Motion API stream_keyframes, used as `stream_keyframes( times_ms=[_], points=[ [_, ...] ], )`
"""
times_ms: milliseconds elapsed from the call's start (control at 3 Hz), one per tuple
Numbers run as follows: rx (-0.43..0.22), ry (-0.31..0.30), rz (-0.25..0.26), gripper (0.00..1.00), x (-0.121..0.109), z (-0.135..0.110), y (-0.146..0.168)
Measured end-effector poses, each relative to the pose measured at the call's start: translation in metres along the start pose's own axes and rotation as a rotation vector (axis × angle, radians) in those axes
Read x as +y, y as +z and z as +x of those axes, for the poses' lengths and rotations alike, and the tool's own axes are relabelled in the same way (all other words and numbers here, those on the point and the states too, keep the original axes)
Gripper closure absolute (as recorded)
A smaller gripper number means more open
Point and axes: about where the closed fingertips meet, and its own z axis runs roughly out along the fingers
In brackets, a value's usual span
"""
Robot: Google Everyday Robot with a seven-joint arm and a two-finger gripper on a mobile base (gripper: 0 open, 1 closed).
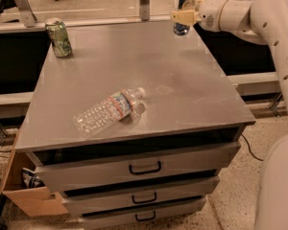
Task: Pick redbull can
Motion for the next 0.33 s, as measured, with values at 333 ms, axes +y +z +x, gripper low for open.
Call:
stream_keyframes(
  times_ms=[333],
  points=[
    [-0.019, 0.008, -0.012, 1.0, 0.0083, -0.0045, 0.004]
  ],
)
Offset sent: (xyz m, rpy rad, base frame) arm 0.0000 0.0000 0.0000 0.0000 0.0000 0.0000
